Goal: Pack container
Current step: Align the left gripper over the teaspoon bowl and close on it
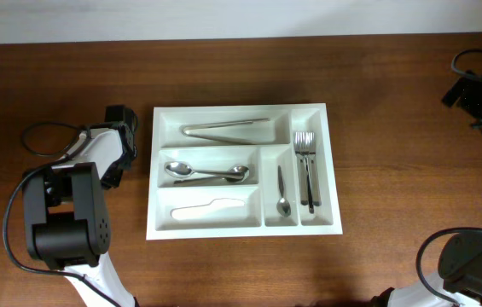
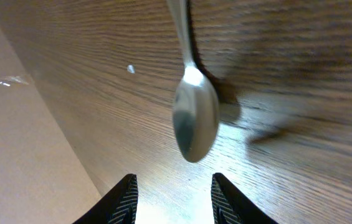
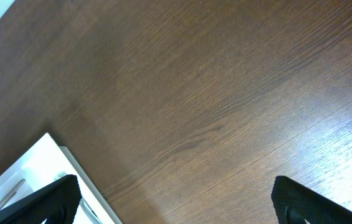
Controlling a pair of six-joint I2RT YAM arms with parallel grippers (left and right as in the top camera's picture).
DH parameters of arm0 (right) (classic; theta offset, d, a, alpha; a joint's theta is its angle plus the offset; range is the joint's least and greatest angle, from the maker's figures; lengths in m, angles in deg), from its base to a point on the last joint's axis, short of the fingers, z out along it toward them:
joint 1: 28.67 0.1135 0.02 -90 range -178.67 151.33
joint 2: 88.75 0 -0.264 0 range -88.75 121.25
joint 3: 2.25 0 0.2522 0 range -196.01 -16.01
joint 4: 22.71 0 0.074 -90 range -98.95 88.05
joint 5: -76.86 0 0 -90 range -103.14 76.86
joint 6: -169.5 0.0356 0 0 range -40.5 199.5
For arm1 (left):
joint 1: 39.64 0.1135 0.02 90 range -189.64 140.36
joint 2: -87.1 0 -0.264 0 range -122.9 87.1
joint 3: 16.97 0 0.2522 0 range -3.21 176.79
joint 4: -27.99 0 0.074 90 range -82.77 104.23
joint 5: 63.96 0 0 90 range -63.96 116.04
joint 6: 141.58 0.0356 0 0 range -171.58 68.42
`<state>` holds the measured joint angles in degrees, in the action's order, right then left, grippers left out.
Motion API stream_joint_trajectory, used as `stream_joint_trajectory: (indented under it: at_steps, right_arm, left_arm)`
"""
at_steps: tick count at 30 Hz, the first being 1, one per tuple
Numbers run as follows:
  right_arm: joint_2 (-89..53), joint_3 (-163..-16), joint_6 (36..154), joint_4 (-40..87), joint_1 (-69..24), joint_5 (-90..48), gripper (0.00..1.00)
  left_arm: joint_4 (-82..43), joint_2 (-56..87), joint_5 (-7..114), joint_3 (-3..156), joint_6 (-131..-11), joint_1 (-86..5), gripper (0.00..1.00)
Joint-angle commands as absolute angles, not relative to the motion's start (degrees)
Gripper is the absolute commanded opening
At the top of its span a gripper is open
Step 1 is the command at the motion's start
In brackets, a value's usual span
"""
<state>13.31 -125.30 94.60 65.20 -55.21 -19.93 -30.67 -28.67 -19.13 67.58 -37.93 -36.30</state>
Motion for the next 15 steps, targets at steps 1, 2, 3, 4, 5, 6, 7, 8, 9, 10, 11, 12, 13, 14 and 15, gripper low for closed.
stream_joint_trajectory:
  at_steps: [1,2,3,4,5,6,7,8,9,10,11,12,13,14,15]
  right_arm:
    - [12.55,-125.94,95.03,65.22,-55.37,-20.04,0.99]
    - [12.55,-125.94,95.03,65.22,-55.37,-20.04,0.99]
    - [12.55,-125.94,95.01,65.22,-55.37,-20.04,0.99]
    - [12.55,-125.94,95.03,65.22,-55.37,-20.04,0.99]
    - [12.55,-125.94,95.03,65.22,-55.37,-20.04,0.99]
    - [12.55,-125.94,95.03,65.22,-55.37,-20.04,0.99]
    - [12.55,-125.94,95.03,65.22,-55.37,-20.04,0.99]
    - [12.55,-125.94,95.01,65.22,-55.37,-20.04,0.99]
    - [12.55,-125.94,95.03,65.22,-55.37,-20.04,0.99]
    - [12.55,-125.94,95.01,65.22,-55.37,-20.04,0.99]
    - [12.55,-125.94,95.03,65.22,-55.37,-20.04,0.99]
    - [12.55,-125.94,95.03,65.22,-55.37,-20.04,0.98]
    - [12.55,-125.94,95.01,65.22,-55.37,-20.04,0.99]
    - [12.55,-125.94,95.03,65.22,-55.37,-20.04,0.99]
    - [12.55,-125.94,95.01,65.22,-55.37,-20.04,0.99]
  left_arm:
    - [-30.06,-29.57,-21.71,67.09,-40.03,-36.54,0.4]
    - [-29.91,-29.61,-21.58,67.09,-40.12,-36.54,0.4]
    - [-29.73,-29.67,-21.55,67.09,-40.47,-36.54,0.4]
    - [-29.43,-29.72,-21.44,67.09,-40.47,-36.54,0.41]
    - [-29.25,-29.83,-21.38,67.09,-40.44,-36.54,0.41]
    - [-29.23,-29.89,-21.38,67.09,-40.47,-36.57,0.4]
    - [-29.23,-29.96,-21.38,67.09,-40.47,-36.54,0.4]
    - [-29.21,-30.02,-21.38,67.09,-40.47,-36.54,0.4]
    - [-29.1,-30.11,-21.38,67.09,-40.44,-36.54,0.41]
    - [-28.95,-30.18,-21.38,67.09,-40.47,-36.54,0.41]
    - [-28.79,-30.22,-21.36,67.09,-40.47,-36.57,0.4]
    - [-28.66,-30.22,-21.34,67.09,-40.47,-36.57,0.4]
    - [-28.62,-30.22,-21.2,67.09,-40.44,-36.63,0.4]
    - [-28.62,-30.22,-21.1,67.09,-40.44,-36.7,0.4]
    - [-28.62,-30.22,-20.77,67.09,-40.4,-36.87,0.4]
